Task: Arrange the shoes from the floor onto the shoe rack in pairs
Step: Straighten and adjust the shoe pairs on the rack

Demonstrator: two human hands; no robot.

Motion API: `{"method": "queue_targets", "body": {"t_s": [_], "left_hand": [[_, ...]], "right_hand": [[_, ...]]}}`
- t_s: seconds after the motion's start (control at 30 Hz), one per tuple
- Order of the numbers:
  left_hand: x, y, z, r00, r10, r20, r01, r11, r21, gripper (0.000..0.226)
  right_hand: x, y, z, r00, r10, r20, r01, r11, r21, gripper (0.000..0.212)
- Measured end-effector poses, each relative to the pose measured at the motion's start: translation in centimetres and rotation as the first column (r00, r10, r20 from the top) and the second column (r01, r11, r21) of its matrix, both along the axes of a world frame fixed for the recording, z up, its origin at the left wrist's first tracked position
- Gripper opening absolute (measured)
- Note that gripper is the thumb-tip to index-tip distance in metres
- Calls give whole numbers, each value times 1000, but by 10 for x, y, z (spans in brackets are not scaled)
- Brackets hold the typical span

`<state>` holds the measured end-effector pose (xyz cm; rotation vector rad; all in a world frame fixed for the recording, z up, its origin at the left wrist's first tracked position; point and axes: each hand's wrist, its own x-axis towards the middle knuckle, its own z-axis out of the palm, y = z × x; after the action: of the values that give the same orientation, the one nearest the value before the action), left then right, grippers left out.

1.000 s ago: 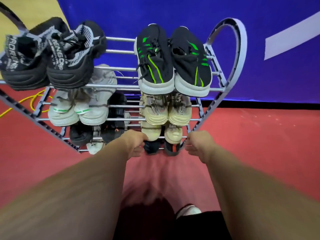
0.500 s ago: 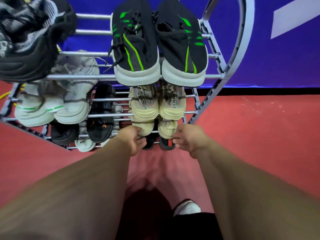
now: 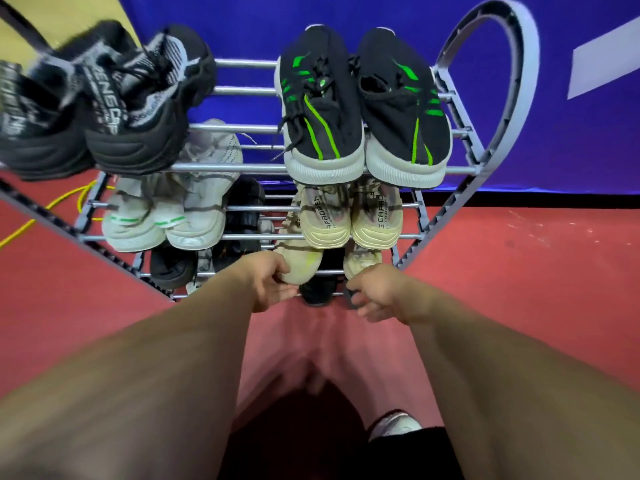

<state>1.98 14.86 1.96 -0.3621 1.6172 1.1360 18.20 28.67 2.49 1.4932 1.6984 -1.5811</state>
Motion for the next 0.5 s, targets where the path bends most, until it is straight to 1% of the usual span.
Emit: {"method": "queue_targets", "body": {"t_s": [0.03,0.07,0.13,0.23,0.37,0.4,0.43,0.5], "left_hand": [[-5,-7,6,1000,-9,-8,9,1000,-1,34],[-10,-14,10,1000,-24,-17,24,1000,-9,38],[-18,-29,18,997,-67,-41,66,997,-41,42],[-26,-48,27,988,-123,-88,115,989,-91,42],[-36,-70,42,985,-128,-112,114,986,-120,23],[-39,-76,44,984,-138,-112,123,983,-136,21],[-42,-82,45,981,-156,-118,137,978,-157,21],[-47,-92,46,978,-167,-128,142,973,-185,20]], "right_hand": [[-2,-3,-2,999,35,17,-35,999,-16,29],[-4,-6,0,998,60,29,-59,998,-25,29],[-10,-10,1,993,108,52,-108,994,-21,19],[-19,-14,0,988,141,55,-142,990,10,23],[-27,-22,1,980,186,64,-190,980,57,24],[-28,-23,3,980,188,70,-192,980,54,24],[-29,-24,3,978,194,75,-198,979,49,21],[-31,-25,7,975,200,93,-204,979,29,10]]}}
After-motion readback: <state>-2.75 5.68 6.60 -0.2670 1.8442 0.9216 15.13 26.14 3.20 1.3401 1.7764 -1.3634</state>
